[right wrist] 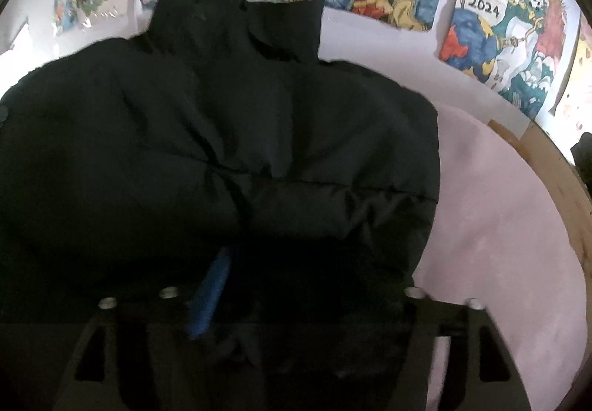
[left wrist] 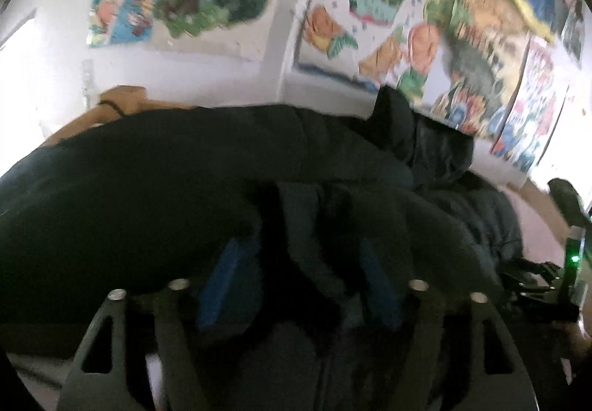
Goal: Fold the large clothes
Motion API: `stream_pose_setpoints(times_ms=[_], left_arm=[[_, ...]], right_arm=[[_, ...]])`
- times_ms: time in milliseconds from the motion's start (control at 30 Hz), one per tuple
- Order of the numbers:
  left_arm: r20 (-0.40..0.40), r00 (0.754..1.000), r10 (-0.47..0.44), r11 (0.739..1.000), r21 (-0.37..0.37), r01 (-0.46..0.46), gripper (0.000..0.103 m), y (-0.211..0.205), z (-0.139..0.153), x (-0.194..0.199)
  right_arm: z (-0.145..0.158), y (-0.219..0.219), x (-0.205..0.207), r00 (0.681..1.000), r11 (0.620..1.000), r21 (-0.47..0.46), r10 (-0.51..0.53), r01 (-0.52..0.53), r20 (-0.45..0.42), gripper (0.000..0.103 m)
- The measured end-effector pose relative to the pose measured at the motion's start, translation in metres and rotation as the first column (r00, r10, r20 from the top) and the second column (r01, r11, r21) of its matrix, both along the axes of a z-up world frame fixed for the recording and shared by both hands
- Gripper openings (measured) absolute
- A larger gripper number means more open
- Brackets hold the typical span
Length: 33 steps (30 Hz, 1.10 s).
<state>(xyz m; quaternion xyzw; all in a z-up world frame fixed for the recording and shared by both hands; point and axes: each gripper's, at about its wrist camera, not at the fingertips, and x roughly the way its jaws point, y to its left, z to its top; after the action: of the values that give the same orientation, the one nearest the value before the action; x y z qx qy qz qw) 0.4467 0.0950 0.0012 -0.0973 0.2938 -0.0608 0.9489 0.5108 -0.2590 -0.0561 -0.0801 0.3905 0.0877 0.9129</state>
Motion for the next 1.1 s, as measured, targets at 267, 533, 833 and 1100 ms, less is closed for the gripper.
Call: stream_pose_setpoints(times_ms=[267,533,833,1100], left_arm=[[0.031,0.976,0.214,0.964,-0.167,-0.206,0.092,0.075,0.019,-0.118],[-0.134,0.818,0.56,0.728,-0.391,-0.563,0.097,0.173,-0.001,-0.171],[-0.081,0.702,0.707,0.558,-0.547,-0.624,0.097,0.226,-0.019,-0.201],[-0.109,0.639,0.761,0.451,-0.62,-0.642,0.086,0.259,-0.045,-0.213]], right_arm=[[0.046,0.048,-0.035,0.986,0.991,-0.004,0.134,-0.134,0.095,0.082],[0.071,0.156,-0.053,0.946,0.945,0.072,0.322,-0.32,-0.031,0.084],[0.045,0.263,-0.001,0.969,0.967,0.069,0.244,-0.247,0.042,0.084],[-0.003,0.295,0.025,0.981,0.982,0.029,0.184,-0.186,0.054,0.098]])
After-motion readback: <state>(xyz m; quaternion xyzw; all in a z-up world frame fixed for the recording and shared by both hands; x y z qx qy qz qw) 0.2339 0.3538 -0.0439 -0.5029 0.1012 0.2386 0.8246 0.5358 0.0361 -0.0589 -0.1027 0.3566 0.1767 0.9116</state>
